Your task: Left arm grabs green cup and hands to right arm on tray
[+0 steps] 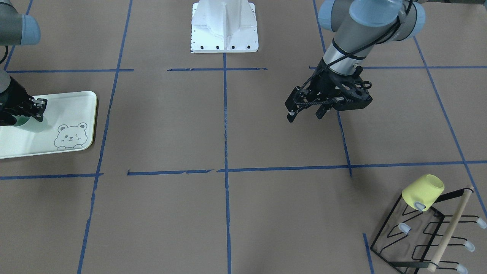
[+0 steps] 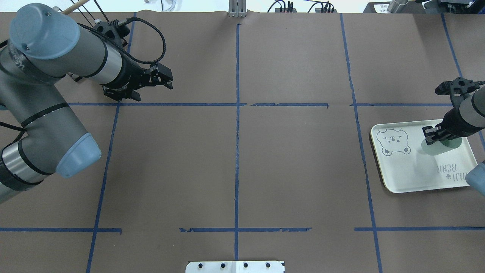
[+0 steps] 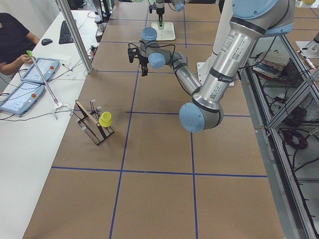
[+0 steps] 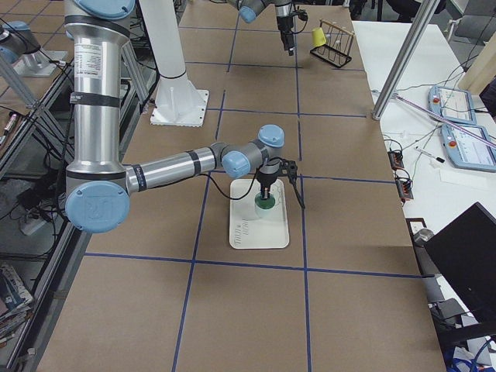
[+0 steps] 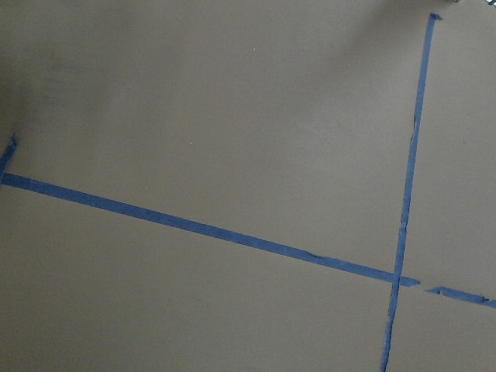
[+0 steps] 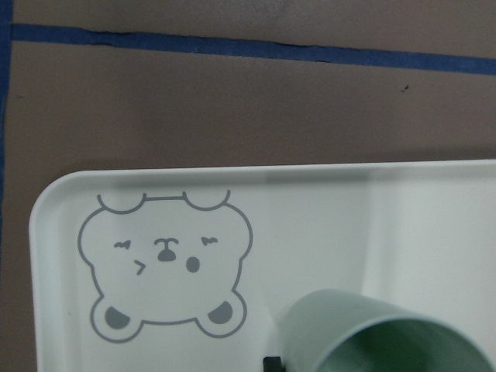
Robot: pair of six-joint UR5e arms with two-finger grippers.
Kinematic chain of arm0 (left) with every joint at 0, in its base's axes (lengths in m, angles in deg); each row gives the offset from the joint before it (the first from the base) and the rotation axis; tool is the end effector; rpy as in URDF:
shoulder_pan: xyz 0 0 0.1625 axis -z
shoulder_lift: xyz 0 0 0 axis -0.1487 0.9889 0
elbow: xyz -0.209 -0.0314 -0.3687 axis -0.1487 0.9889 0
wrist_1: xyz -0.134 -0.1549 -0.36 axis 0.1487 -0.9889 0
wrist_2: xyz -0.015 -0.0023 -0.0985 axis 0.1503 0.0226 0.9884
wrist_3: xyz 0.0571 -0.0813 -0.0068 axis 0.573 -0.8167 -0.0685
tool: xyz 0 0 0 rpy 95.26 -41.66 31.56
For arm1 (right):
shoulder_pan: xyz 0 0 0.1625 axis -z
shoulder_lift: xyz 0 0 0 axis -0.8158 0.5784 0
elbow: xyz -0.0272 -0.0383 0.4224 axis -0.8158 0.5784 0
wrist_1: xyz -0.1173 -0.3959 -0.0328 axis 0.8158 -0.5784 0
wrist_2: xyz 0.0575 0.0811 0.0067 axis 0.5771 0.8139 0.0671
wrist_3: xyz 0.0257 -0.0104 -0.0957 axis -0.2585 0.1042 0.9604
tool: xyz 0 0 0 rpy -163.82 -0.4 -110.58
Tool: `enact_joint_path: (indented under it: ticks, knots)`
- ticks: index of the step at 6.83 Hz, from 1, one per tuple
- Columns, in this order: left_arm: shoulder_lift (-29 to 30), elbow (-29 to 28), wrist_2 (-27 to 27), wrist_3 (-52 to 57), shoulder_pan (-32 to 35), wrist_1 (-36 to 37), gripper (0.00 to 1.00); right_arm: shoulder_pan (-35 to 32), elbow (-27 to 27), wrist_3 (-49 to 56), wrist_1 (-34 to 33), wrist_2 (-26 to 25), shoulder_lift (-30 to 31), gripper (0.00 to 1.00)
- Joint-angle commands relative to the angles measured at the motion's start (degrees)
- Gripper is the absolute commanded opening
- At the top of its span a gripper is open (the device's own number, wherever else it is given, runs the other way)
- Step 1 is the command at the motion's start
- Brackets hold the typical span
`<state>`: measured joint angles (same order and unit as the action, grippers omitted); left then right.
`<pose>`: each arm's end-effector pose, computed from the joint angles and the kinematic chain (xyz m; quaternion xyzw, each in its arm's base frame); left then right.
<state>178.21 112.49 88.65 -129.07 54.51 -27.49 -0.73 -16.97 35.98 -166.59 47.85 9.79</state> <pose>0.3599 -0.5023 0.2304 0.0497 0.5012 -0.1611 0.8488 -0.2086 -0.4437 0.5409 0.0018 -0.3383 -0.0252 0.9407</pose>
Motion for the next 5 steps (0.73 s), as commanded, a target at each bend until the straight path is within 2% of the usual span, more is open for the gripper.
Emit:
enact_joint_path:
  ticks: [1, 5]
  knots:
    - [-0.1, 0.0, 0.0, 0.0, 0.0, 0.0, 1.00, 0.8, 0.2, 0.0, 0.0, -2.5, 0.2, 0.00]
    - [-0.1, 0.2, 0.1, 0.0, 0.0, 0.0, 1.00, 2.8, 0.1, -0.4, 0.2, -2.2, 0.0, 0.03]
